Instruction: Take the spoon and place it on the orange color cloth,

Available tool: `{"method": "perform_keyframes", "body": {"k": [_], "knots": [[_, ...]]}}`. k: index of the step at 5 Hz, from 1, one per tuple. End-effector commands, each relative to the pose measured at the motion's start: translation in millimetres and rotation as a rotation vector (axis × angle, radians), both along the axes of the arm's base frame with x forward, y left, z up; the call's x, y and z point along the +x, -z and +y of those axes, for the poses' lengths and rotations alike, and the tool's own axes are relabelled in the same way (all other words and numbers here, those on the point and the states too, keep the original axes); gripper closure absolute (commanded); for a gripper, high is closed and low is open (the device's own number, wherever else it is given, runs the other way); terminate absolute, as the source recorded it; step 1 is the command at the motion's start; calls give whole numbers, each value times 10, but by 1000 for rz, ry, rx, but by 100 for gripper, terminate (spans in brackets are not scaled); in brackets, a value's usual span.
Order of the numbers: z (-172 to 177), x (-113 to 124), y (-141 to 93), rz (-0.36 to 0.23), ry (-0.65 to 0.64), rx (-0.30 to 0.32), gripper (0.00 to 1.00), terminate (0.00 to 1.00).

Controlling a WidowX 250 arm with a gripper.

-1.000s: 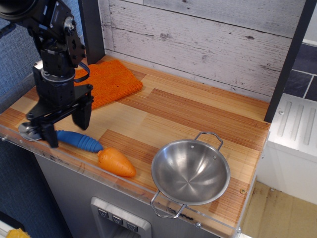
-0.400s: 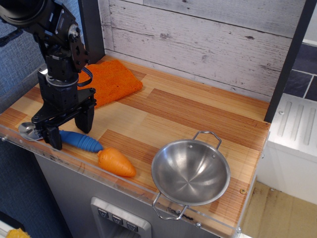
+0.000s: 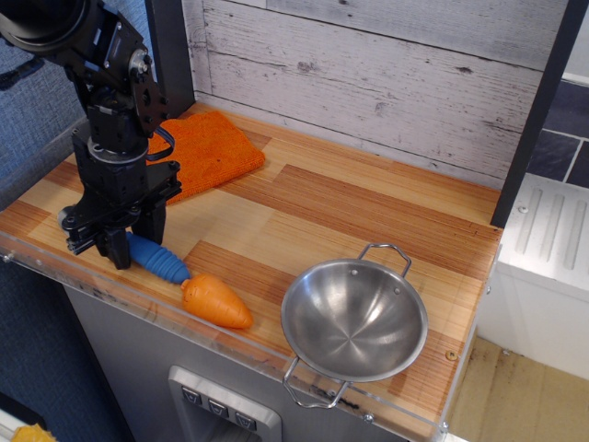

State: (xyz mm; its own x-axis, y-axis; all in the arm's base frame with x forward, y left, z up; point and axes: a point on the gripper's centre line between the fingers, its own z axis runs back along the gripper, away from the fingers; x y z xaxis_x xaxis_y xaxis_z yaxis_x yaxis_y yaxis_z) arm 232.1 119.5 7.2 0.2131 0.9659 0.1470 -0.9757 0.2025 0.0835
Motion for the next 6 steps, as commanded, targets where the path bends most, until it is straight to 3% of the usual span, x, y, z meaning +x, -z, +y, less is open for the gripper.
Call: {"method": "perform_keyframes", "body": {"k": [1, 3, 5, 6], "knots": [[-33, 37, -216, -53, 18, 21, 100, 0], [-43, 99, -569, -127, -3, 40, 100, 0], [-9, 470, -824, -199, 18, 53, 100, 0], [3, 688, -839, -208, 28, 58, 100, 0]]}}
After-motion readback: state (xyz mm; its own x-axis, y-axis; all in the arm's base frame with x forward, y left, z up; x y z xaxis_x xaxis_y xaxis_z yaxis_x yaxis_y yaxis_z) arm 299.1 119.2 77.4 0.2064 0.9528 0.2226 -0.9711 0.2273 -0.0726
